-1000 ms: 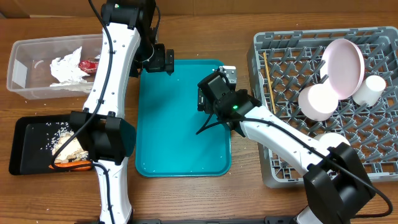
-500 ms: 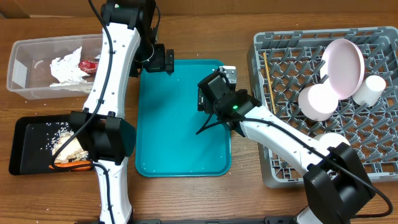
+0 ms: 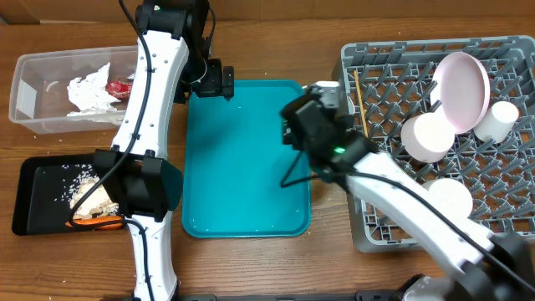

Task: Sort waste into correct bins and load items into the dishwasher rack

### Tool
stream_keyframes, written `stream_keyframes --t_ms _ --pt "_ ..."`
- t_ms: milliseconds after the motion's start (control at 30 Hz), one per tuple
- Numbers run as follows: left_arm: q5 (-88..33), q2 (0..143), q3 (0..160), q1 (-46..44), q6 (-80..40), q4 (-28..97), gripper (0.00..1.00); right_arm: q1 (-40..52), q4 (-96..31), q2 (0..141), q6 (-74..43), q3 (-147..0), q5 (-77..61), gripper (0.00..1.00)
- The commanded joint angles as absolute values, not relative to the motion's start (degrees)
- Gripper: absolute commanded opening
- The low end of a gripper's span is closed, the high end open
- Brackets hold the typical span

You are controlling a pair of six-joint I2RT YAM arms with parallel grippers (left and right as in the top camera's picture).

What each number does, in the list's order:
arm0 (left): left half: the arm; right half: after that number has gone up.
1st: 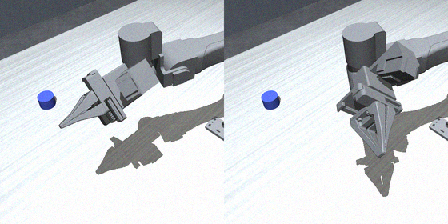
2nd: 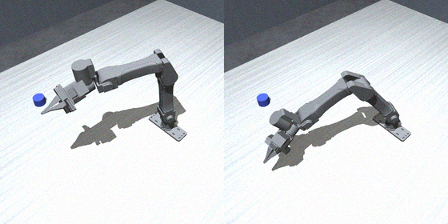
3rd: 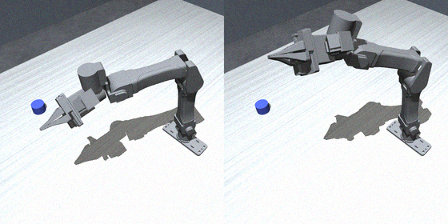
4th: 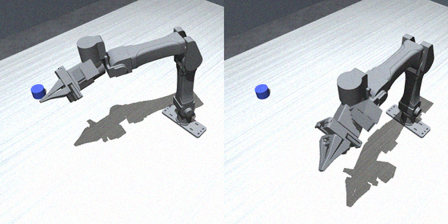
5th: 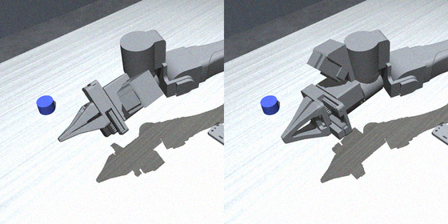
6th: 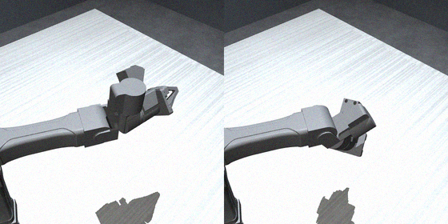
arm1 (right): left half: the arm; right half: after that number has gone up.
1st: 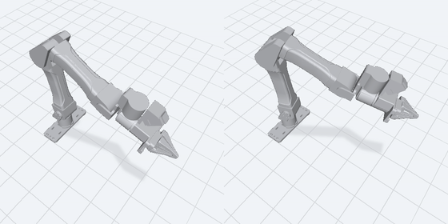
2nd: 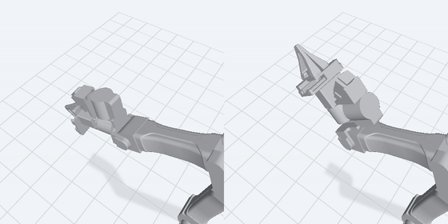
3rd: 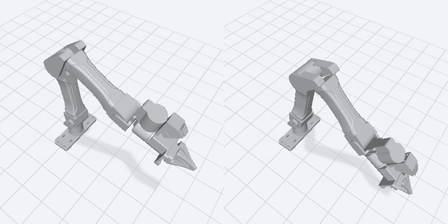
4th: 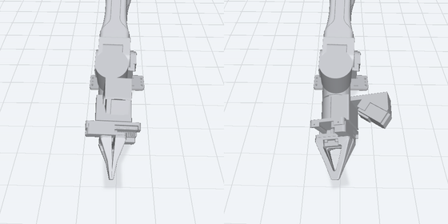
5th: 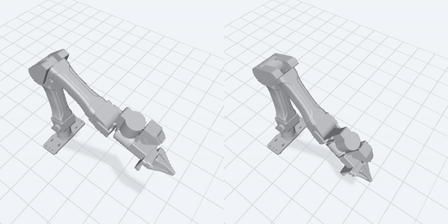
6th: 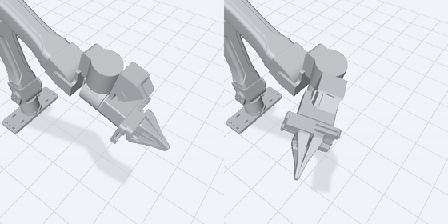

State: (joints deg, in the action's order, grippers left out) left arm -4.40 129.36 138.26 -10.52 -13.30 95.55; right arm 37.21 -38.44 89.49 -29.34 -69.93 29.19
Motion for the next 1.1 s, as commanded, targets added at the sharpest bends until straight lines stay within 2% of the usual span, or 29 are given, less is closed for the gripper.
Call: stream_keyframes --t_ms 0,167,300,433,667,867,1067 --pt "-3.9 129.3 138.5 -10.5 -12.6 95.3 1.00 32.0 -38.7 82.3 -28.3 -68.2 32.5 1.00" --pt "-3.9 129.3 138.5 -10.5 -12.6 95.3 1.00 22.0 -33.9 75.1 -28.3 -62.2 19.7 1.00" --pt "-3.9 129.3 138.5 -10.5 -12.6 95.3 1.00 12.5 -22.9 67.2 -28.2 -51.9 8.8 1.00" --pt "-3.9 129.3 138.5 -10.5 -12.6 95.3 1.00 7.0 -12.7 58.6 -26.3 -40.6 4.8 1.00" --pt "-3.9 129.3 138.5 -10.5 -12.6 95.3 1.00 4.4 -3.0 41.3 -21.5 -24.2 4.2 1.00" --pt "-3.9 129.3 138.5 -10.5 -12.6 95.3 1.00 4.4 -3.0 27.1 -17.4 -16.7 4.1 1.00" --pt "-3.9 129.3 138.5 -10.5 -12.6 95.3 1.00 4.4 -3.4 19.7 -13.5 -12.7 4.1 1.00"
